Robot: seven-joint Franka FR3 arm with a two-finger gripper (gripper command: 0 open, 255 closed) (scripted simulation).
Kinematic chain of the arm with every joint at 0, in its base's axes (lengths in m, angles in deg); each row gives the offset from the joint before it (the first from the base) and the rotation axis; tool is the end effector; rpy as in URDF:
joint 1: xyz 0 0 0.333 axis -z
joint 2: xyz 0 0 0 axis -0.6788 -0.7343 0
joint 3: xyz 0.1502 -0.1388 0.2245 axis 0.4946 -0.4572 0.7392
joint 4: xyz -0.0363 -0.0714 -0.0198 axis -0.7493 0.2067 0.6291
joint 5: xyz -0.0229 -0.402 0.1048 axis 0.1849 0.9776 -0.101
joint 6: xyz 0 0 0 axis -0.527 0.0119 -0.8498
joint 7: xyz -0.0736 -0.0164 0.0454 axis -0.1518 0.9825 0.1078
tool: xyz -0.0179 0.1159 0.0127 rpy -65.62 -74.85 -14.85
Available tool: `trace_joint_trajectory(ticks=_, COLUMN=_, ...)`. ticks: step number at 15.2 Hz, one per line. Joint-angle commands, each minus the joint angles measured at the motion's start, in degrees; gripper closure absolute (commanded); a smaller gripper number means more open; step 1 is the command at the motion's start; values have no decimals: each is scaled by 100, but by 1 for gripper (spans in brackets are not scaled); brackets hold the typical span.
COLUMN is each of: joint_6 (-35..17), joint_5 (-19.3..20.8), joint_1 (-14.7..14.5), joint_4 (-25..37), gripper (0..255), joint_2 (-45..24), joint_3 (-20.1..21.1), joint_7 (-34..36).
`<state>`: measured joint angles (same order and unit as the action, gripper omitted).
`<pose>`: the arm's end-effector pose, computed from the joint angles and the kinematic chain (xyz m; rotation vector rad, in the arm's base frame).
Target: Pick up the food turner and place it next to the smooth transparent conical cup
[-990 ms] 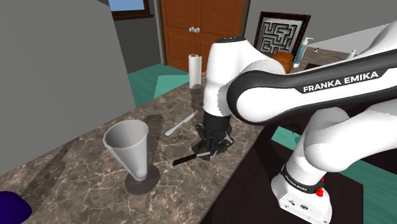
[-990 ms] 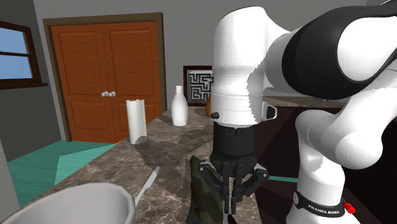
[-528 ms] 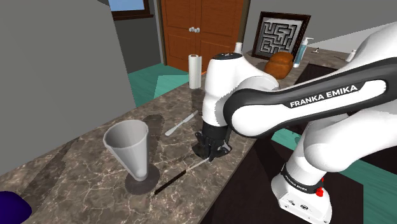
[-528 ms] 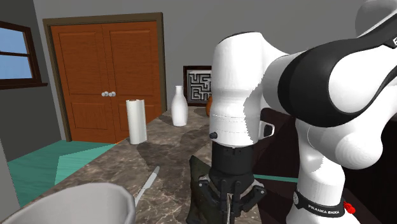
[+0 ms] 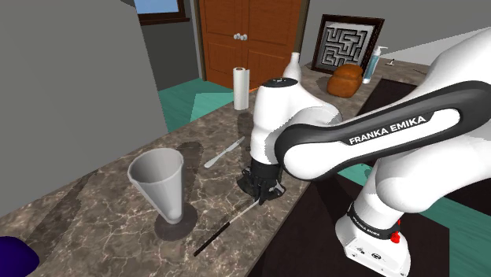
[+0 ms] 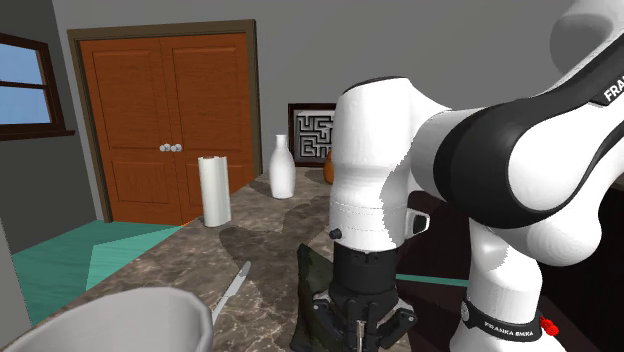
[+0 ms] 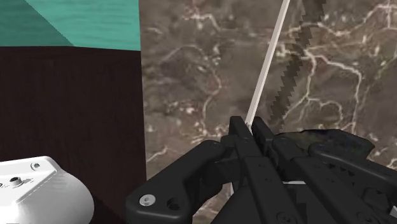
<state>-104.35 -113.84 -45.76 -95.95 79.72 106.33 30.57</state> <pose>0.2954 0.2213 0.3183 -2.2129 2.1556 0.0728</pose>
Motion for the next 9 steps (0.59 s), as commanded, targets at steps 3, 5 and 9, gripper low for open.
trace_joint_trajectory(ticks=3, joint_6=-2, joint_5=4, joint_1=7, joint_4=-27, gripper=255, joint_2=-9, joint_3=5, joint_7=-3)
trace_joint_trajectory(ticks=5, joint_6=-6, joint_5=14, joint_1=22, joint_4=-14, gripper=0, joint_2=-25, joint_3=2, joint_7=-8)
trace_joint_trajectory(ticks=9, joint_6=-2, joint_5=4, joint_1=7, joint_4=-27, gripper=0, joint_2=-9, joint_3=5, joint_7=-3)
